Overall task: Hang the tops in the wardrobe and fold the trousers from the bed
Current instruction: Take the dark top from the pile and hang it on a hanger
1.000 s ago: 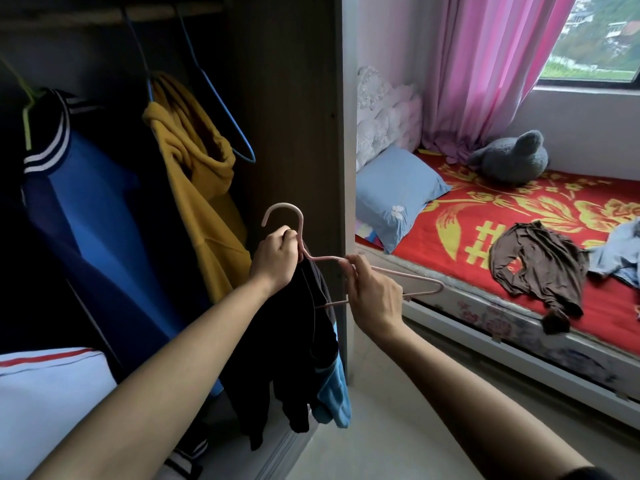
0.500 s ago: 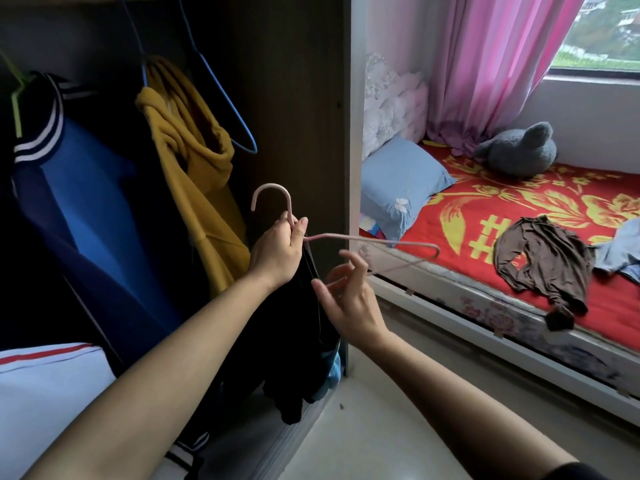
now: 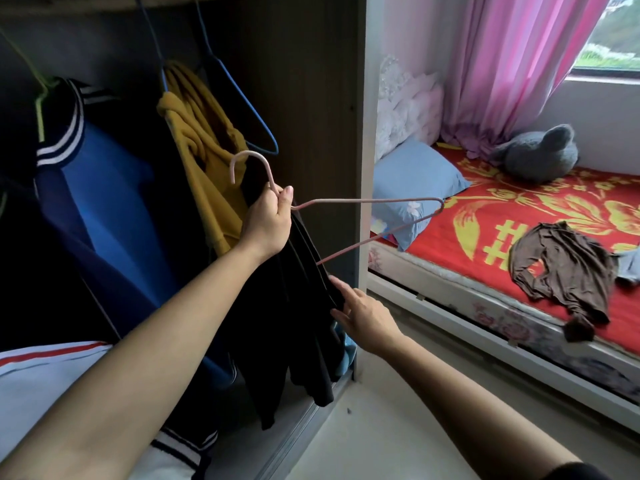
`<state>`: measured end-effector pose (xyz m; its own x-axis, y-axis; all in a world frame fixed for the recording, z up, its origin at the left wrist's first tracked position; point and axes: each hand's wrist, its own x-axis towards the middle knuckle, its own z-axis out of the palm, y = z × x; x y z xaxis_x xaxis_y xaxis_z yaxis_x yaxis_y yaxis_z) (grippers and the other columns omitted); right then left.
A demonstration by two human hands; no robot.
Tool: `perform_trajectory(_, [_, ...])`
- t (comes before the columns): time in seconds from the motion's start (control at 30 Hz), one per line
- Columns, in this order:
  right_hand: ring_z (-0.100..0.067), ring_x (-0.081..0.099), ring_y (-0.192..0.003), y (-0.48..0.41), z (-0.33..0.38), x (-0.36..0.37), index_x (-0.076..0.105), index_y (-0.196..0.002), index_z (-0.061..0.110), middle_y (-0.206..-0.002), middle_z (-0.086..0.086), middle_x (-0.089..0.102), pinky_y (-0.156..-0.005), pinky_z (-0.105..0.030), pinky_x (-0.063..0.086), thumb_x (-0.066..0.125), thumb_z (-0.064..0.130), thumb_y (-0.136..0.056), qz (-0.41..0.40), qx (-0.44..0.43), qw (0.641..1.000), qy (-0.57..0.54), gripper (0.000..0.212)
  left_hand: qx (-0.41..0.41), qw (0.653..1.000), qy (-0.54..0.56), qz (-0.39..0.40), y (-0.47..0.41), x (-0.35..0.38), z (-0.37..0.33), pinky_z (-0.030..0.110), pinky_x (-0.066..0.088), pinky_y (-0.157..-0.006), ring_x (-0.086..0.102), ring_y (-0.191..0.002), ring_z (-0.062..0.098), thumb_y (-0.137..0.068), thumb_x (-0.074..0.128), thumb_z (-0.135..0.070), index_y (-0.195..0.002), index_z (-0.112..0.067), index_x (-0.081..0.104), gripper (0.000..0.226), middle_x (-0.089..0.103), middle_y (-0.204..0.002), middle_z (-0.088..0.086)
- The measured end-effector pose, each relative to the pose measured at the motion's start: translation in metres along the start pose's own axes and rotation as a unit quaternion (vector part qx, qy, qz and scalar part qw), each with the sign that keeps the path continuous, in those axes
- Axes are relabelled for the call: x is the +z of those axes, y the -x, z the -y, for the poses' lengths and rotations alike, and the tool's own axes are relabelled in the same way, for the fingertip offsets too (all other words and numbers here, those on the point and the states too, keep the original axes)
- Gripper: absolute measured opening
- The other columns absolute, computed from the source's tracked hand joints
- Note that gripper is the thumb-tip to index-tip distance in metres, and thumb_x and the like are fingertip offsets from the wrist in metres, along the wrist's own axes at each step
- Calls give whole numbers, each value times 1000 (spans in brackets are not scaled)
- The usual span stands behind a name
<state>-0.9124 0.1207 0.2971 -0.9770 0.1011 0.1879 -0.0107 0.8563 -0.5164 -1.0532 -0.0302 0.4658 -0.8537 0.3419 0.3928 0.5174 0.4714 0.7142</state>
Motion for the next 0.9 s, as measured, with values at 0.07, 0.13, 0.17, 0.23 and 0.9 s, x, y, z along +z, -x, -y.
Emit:
perform_trajectory(0.07, [-24,64,-85,-3,-1,-7,51,-130,35,-104,2,52,-63,-34,49,51,45,-98,36,-7,995,96,34,2,1000,3,10,1,4,-2,15,38,-61,52,-72,4,-104,36,-39,-99,-20,48,23,51,-80,-13])
perform_trajectory(0.13, [-27,63,-82,-1,-1,-11,60,-113,27,-104,0,49,-63,-36,50,47,46,-100,43,-18,989,138,27,1,1000,1,17,1,7,-4,15,39,-62,53,-75,4,-104,36,-39,-102,-20,48,23,52,-83,-13])
perform_trajectory(0.17, [-27,62,-80,1,-1,-12,61,-111,26,-106,0,48,-63,-38,52,46,46,-100,41,-34,988,143,27,0,1000,-1,18,1,8,-5,15,39,-63,54,-77,4,-104,36,-39,-103,-20,48,22,52,-84,-12])
perform_trajectory(0.23, [-25,61,-77,5,-1,-12,62,-111,24,-110,1,49,-62,-37,52,45,43,-101,27,-88,988,124,27,0,1000,-8,21,0,9,-5,14,40,-63,54,-79,3,-104,36,-37,-104,-19,47,21,52,-86,-12])
perform_trajectory(0.9, [-13,62,-74,27,-49,-136,71,-110,18,-110,4,69,-60,-19,44,50,40,-96,-89,-142,978,125,34,-4,989,-147,-15,-16,-7,15,28,37,-83,56,-110,33,-105,35,-25,-118,0,51,32,57,-119,20])
